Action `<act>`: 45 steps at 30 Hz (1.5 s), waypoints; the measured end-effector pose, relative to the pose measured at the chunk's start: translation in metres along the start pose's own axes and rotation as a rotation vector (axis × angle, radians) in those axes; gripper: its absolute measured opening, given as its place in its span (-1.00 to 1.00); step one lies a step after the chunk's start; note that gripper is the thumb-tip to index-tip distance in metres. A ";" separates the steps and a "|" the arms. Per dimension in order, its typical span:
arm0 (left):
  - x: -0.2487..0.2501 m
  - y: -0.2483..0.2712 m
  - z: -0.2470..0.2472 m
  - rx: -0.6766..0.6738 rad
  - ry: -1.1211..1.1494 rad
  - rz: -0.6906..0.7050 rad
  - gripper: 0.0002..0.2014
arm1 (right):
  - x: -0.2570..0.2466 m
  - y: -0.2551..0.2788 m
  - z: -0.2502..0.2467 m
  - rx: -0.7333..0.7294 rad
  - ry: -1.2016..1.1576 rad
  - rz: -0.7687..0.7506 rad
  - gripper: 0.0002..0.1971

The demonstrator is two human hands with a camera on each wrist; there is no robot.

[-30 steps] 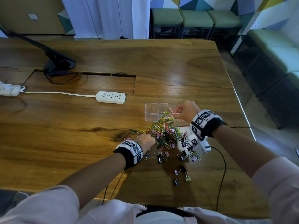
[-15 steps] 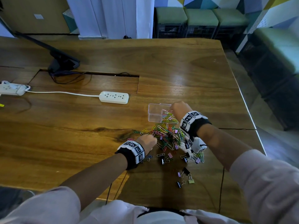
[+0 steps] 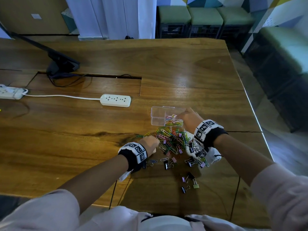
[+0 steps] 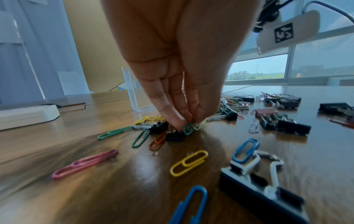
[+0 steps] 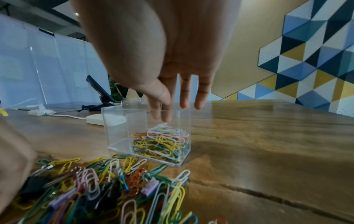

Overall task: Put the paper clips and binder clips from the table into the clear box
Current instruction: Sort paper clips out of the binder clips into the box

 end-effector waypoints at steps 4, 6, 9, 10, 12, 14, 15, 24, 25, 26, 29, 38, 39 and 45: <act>-0.001 -0.009 -0.041 0.204 0.070 0.006 -0.82 | -0.006 0.019 -0.023 0.262 -0.106 -0.081 -0.57; -0.004 -0.015 -0.072 0.354 0.130 0.002 -0.83 | -0.001 0.031 -0.029 0.344 -0.164 -0.059 -0.60; -0.004 -0.029 -0.112 0.488 0.141 0.024 -0.81 | 0.020 0.042 -0.010 0.237 -0.204 0.052 -0.61; -0.004 -0.034 -0.123 0.520 0.143 0.032 -0.81 | 0.028 0.048 -0.002 0.200 -0.195 0.088 -0.62; -0.002 -0.044 -0.140 0.559 0.137 0.036 -0.81 | 0.039 0.063 0.004 0.216 -0.238 0.142 -0.67; -0.002 -0.054 -0.148 0.566 0.119 0.022 -0.81 | 0.041 0.080 0.005 0.249 -0.300 0.140 -0.75; -0.001 -0.060 -0.149 0.557 0.110 0.018 -0.83 | 0.038 0.088 0.006 0.235 -0.309 0.121 -0.79; 0.012 -0.086 -0.120 0.412 0.050 0.004 -0.85 | -0.041 0.133 0.047 -0.110 -0.354 -0.115 -0.82; 0.011 -0.087 -0.117 0.400 0.053 -0.008 -0.84 | -0.049 0.135 0.053 -0.135 -0.357 -0.145 -0.81; 0.011 -0.086 -0.115 0.392 0.063 -0.022 -0.83 | -0.054 0.136 0.059 -0.157 -0.357 -0.167 -0.81; 0.009 -0.087 -0.111 0.404 0.070 -0.028 -0.81 | -0.063 0.135 0.071 -0.189 -0.344 -0.215 -0.79; 0.013 -0.079 -0.096 0.375 0.159 0.040 -0.58 | -0.075 0.137 0.083 -0.276 -0.264 -0.281 -0.79; 0.015 -0.076 -0.097 0.407 0.166 0.063 -0.57 | -0.076 0.136 0.084 -0.287 -0.262 -0.275 -0.80; 0.016 -0.022 -0.104 0.605 0.290 0.149 -0.72 | -0.082 0.133 0.092 -0.353 -0.191 -0.274 -0.89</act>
Point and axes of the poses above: each hand's wrist, its own y-axis away from the middle knuckle, its own z-axis out of the palm, x = y × z, the point moved 10 cm from there along -y, towards the middle knuckle, and after that the axes turned 11 degrees about x, right-handed, at the moved point
